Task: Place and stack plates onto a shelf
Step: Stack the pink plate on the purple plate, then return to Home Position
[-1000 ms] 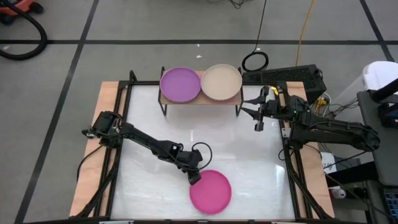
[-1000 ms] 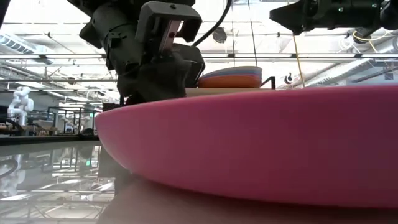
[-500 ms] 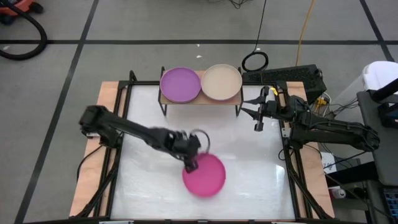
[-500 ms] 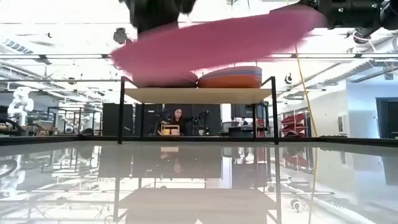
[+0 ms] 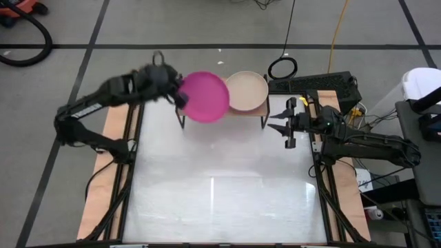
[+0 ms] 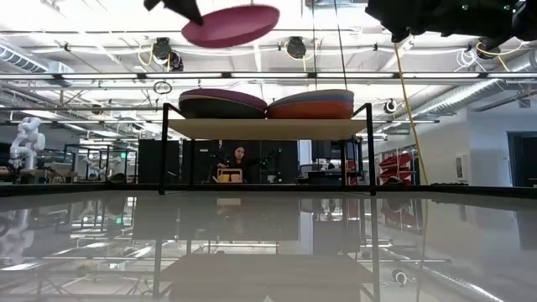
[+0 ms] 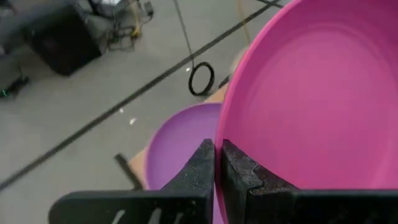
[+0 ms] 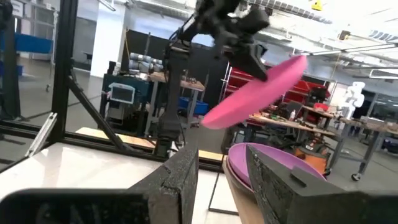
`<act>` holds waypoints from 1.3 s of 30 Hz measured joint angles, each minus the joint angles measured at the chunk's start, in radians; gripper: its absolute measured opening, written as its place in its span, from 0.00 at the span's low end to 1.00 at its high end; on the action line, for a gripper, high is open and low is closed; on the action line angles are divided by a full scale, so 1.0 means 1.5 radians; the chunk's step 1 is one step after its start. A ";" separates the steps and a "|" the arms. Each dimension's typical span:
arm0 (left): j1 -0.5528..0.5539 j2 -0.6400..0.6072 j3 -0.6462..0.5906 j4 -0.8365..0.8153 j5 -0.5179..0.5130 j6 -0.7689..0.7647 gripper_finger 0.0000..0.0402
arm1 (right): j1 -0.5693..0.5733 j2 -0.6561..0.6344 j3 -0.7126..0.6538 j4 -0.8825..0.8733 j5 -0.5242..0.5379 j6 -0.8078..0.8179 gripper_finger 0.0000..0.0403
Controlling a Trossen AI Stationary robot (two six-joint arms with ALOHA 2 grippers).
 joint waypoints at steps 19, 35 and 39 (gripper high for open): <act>0.278 0.127 0.000 0.006 0.245 0.023 0.18 | 0.000 0.001 -0.059 0.118 0.001 -0.010 0.29; 0.209 -0.039 -0.020 0.015 0.250 0.075 0.38 | -0.006 -0.043 -0.060 0.026 0.006 -0.004 0.29; 0.129 -0.169 -0.118 0.104 0.190 0.075 0.38 | -0.023 -0.107 -0.060 -0.038 0.007 -0.005 0.29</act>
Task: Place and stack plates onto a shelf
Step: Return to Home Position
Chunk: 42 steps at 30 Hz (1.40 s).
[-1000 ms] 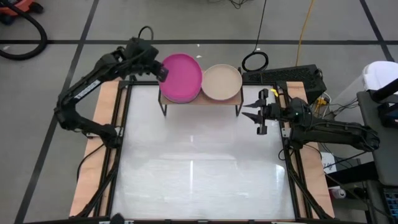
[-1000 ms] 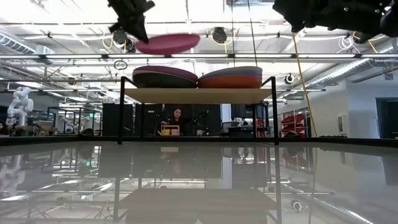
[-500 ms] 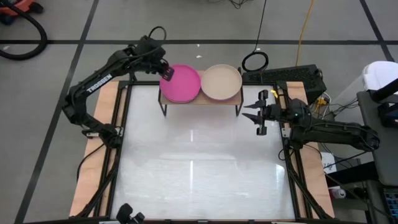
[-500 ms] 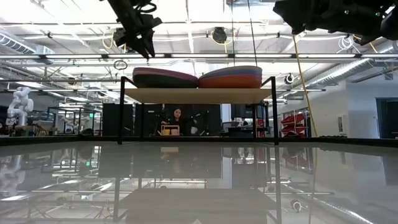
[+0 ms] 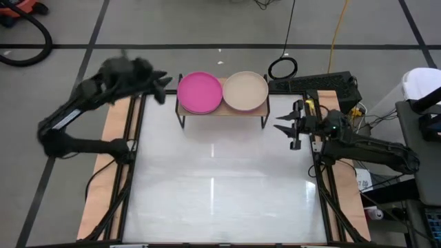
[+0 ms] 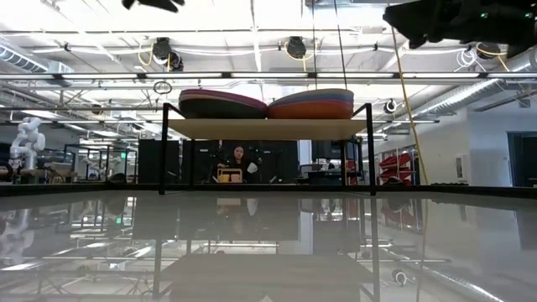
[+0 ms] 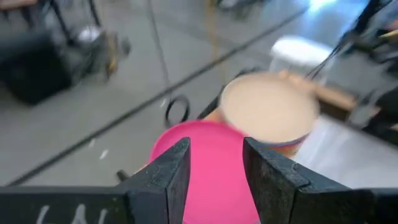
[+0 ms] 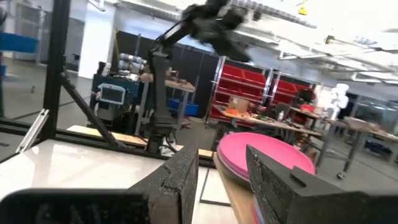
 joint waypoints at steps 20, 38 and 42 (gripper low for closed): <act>-0.167 -0.430 -0.537 0.310 -0.017 -0.034 0.20 | -0.022 -0.198 0.000 -0.263 0.066 0.055 0.29; -0.173 -0.683 -0.816 0.401 -0.016 -0.065 0.19 | -0.022 -0.263 -0.124 -0.228 0.119 0.128 0.29; -0.173 -0.683 -0.865 0.409 -0.016 -0.084 0.19 | -0.022 -0.263 -0.177 -0.159 0.121 0.125 0.29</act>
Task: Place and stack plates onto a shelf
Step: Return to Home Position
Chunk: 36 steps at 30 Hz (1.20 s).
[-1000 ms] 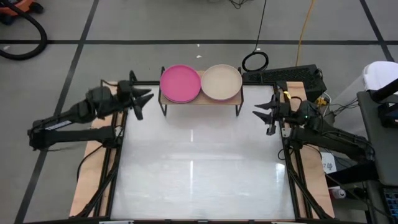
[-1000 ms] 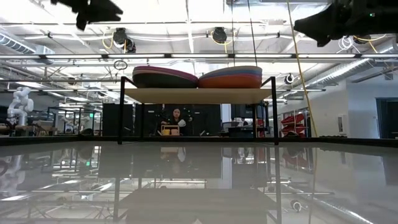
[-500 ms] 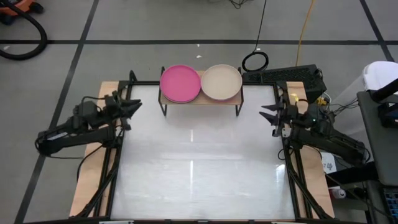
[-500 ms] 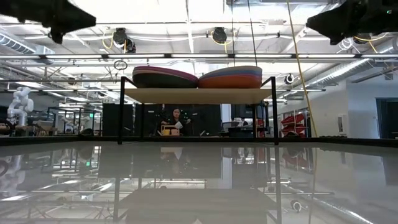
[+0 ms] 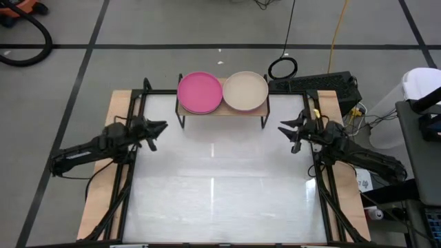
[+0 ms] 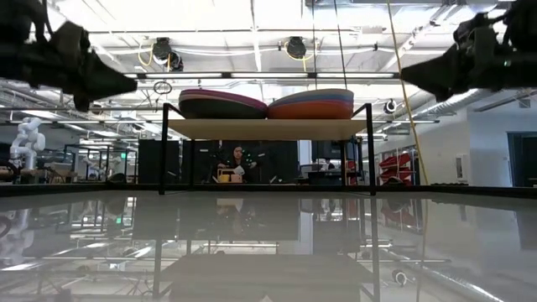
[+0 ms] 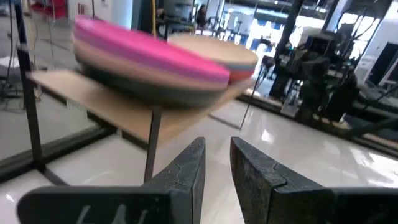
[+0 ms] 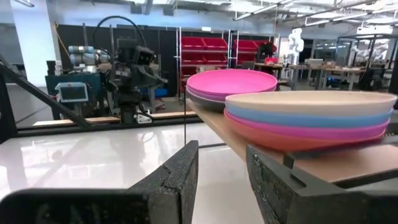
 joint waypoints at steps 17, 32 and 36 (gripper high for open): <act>0.000 0.008 -0.074 0.128 0.034 0.064 0.19 | 0.000 0.009 -0.050 0.010 0.137 -0.010 0.29; 0.000 0.009 -0.073 0.116 0.059 0.051 0.04 | 0.000 0.009 -0.052 0.007 0.134 -0.032 0.10; 0.000 0.009 -0.073 0.115 0.060 0.051 0.01 | 0.000 0.009 -0.052 0.010 0.103 -0.031 0.02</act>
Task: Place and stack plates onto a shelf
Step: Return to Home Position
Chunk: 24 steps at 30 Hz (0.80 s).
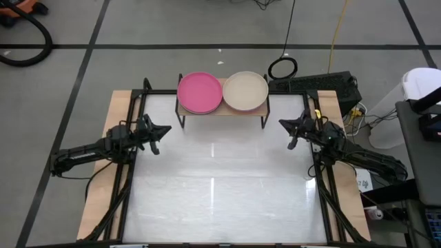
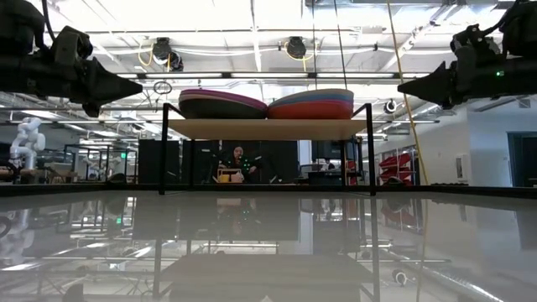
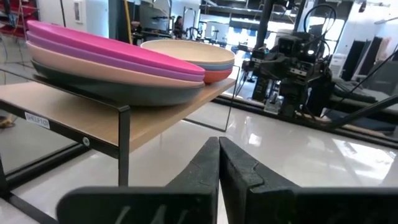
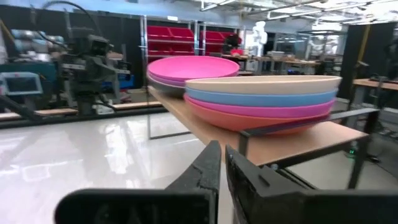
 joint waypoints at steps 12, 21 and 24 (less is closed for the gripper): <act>0.000 0.000 -0.001 0.022 -0.005 -0.037 0.01 | 0.000 0.000 0.000 0.001 -0.002 0.034 0.02; 0.000 0.000 -0.001 0.024 -0.005 -0.036 0.01 | 0.000 0.000 0.000 0.001 -0.002 0.034 0.02; 0.000 0.000 -0.001 0.025 -0.005 -0.036 0.01 | 0.000 0.000 0.000 0.001 -0.002 0.034 0.02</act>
